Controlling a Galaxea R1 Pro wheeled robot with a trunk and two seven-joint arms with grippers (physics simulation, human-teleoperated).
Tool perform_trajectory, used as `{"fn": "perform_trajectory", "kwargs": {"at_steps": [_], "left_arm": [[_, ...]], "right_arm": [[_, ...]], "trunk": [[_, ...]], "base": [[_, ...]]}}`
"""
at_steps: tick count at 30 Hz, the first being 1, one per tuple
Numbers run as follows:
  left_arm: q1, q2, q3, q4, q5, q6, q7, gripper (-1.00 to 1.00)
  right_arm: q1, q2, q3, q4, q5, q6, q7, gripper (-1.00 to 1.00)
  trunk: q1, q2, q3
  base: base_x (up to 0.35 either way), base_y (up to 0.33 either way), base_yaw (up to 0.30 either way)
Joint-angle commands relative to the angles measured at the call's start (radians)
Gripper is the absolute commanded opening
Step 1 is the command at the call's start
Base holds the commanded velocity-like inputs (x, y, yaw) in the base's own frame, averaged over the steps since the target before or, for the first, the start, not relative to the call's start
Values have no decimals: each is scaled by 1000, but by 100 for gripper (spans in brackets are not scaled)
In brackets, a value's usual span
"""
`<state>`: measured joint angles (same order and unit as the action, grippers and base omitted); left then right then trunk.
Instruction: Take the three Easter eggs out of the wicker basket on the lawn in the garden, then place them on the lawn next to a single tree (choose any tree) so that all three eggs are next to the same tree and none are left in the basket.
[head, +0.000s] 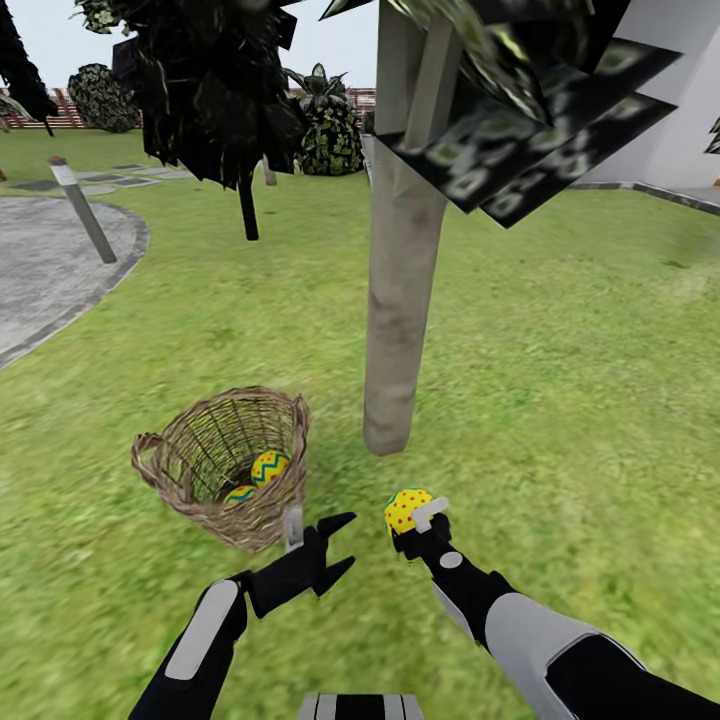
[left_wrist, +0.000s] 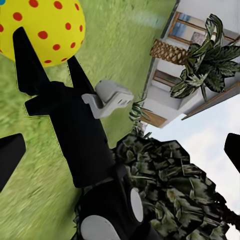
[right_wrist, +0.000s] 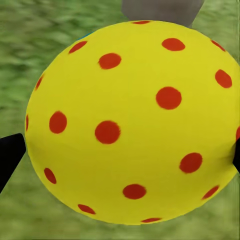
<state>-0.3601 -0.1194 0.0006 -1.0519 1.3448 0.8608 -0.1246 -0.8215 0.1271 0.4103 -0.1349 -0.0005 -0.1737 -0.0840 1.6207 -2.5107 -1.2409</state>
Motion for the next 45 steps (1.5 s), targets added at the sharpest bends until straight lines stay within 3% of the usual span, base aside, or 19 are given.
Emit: {"fn": "perform_trajectory", "kwargs": {"at_steps": [1, 6, 19, 27, 37, 45], "left_arm": [[0, 0, 1, 1, -5, 3, -6, 100], [0, 0, 1, 1, -6, 3, -6, 100], [0, 0, 1, 1, -6, 3, -6, 100], [0, 0, 1, 2, -6, 1, -6, 100], [0, 0, 1, 1, -4, 3, -10, 100], [0, 0, -24, 1, -6, 3, -30, 100]], "right_arm": [[-1, 0, 6, 1, 0, -3, -5, -100], [-1, 2, 7, 1, 0, -3, -1, -100], [-1, 5, 7, 1, 0, -2, -8, -100], [-1, 5, 6, 1, -1, -2, -7, -100], [-1, 5, 7, 2, 0, -3, -5, -100], [-1, 6, 7, 1, 0, -3, 0, -100]], "trunk": [[0, 0, -1], [0, 0, -1], [0, 0, -1], [0, 0, -1], [0, 0, -1], [4, -2, -32]], "base": [[281, 0, 0], [40, -68, 41], [37, -327, 280], [288, -135, 20], [14, -6, 0], [0, 0, 28]]}}
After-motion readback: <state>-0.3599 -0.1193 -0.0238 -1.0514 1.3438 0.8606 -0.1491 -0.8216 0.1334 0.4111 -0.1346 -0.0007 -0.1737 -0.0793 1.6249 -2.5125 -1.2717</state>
